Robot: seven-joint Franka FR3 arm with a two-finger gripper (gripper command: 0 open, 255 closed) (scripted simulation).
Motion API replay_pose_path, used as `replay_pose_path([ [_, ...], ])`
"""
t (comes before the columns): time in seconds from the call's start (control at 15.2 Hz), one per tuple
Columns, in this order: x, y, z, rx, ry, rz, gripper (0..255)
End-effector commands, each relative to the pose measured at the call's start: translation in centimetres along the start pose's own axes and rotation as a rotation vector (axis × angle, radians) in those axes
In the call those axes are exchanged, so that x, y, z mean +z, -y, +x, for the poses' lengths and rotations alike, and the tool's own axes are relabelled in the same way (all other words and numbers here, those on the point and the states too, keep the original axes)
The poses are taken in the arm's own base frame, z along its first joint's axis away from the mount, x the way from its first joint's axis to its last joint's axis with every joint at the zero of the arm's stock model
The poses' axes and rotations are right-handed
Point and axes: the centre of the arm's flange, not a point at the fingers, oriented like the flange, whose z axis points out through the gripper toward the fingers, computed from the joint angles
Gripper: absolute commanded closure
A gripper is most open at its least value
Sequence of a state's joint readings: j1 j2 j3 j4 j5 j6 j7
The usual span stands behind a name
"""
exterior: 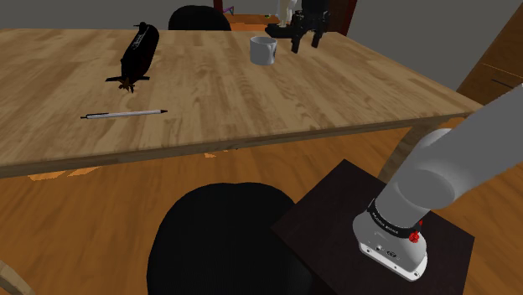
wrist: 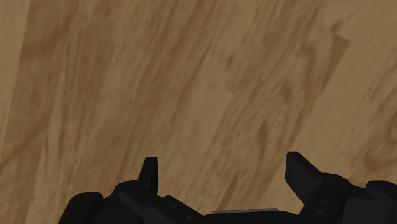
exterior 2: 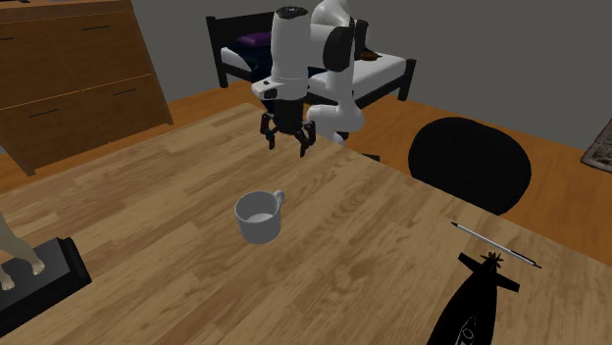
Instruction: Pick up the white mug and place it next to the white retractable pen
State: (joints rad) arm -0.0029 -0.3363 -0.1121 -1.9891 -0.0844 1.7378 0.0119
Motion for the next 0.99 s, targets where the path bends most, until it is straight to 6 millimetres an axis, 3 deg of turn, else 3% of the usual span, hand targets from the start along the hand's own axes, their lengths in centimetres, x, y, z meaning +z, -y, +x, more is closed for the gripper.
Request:
replay_pose_path([
  [0.0,0.2,-0.5,2.6,0.0,-0.002,0.013,0],
  [0.86,2.9,-5.3,19.2,0.002,-0.005,0.1,0],
  [0.92,3.0,-5.5,19.7,0.002,-0.005,0.104,0],
])
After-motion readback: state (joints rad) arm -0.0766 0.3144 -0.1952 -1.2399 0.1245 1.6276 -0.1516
